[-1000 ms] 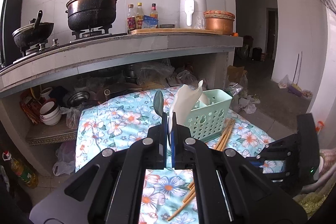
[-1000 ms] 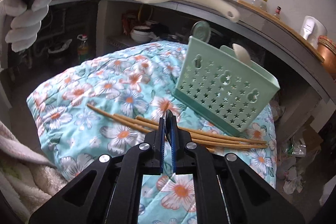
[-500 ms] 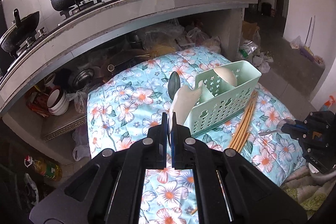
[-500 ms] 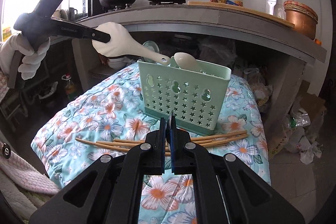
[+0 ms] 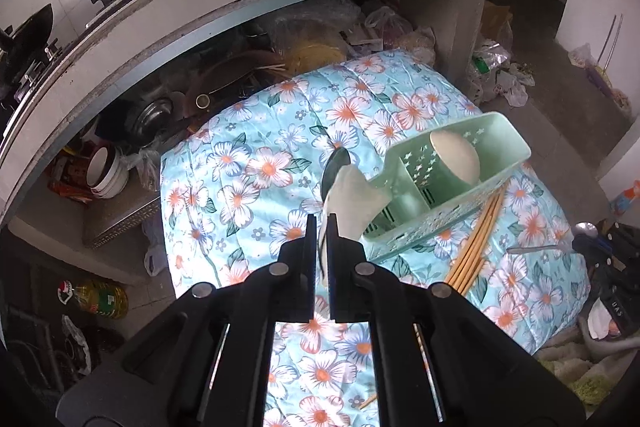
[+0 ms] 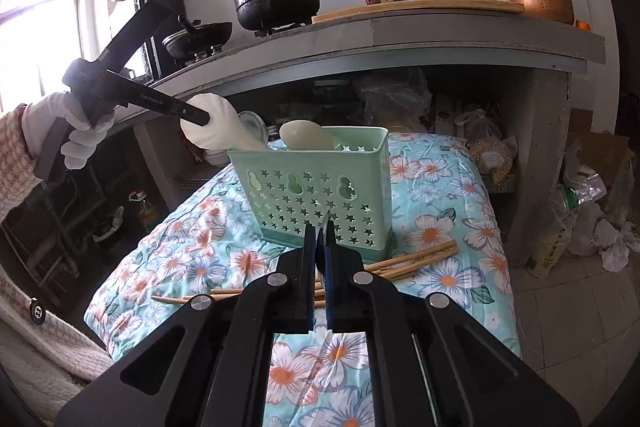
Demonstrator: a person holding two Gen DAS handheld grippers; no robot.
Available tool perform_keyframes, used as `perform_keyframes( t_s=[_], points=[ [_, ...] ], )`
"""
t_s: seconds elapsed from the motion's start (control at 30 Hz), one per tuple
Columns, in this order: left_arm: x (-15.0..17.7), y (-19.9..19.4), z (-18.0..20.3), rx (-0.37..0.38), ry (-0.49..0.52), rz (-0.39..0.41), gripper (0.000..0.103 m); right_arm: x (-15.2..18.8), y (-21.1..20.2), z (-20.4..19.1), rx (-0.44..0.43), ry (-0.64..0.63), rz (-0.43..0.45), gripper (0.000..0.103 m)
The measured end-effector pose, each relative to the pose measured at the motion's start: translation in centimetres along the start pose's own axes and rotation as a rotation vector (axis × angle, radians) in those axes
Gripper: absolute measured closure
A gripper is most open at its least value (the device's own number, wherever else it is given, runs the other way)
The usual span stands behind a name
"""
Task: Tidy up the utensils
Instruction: 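Lower the rice paddle into the holder and open the left gripper while the right gripper carries the spoon over, then insert the metal spoon into the holder and open the right gripper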
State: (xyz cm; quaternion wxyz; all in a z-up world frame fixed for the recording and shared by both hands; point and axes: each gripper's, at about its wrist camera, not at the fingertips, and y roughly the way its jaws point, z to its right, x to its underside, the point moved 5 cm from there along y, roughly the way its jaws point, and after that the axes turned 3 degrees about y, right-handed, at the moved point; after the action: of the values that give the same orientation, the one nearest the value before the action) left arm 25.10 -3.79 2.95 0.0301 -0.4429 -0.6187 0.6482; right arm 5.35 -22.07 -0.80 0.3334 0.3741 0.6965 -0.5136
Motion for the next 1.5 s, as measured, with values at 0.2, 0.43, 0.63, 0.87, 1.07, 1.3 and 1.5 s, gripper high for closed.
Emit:
perform_keyframes(
  t_s=[0.2,0.43,0.63,0.87,1.07,1.3,1.5],
  points=[
    [-1.9,0.8,0.1,0.076,-0.072,0.066,0.083,-0.5,0.4,1.9,-0.020,0.067,-0.007,0.099],
    [-2.4,-0.8,-1.9,0.158,-0.234,0.269,0.066,-1.5,0.1,3.3,-0.018,0.116,-0.020,0.099],
    [0.2,-2.0,-3.2,0.183,-0.335,0.426,0.065,-4.1,-1.3,3.3,-0.024,0.130,0.010,0.099],
    [4.7,-1.2,-3.6,0.185,-0.397,0.498,0.062,-9.4,-3.4,2.4,-0.056,0.105,0.084,0.099],
    [7.3,-1.0,-3.0,0.174,-0.411,0.536,0.056,-15.8,-4.9,0.1,-0.144,0.035,0.193,0.099],
    [8.7,-1.7,-0.2,0.153,-0.323,0.559,0.049,-17.5,-1.1,-2.0,-0.181,-0.040,0.161,0.099],
    [9.6,-0.3,2.6,0.206,-0.260,0.503,0.046,-13.9,4.8,-1.2,-0.150,-0.055,0.020,0.099]
  ],
)
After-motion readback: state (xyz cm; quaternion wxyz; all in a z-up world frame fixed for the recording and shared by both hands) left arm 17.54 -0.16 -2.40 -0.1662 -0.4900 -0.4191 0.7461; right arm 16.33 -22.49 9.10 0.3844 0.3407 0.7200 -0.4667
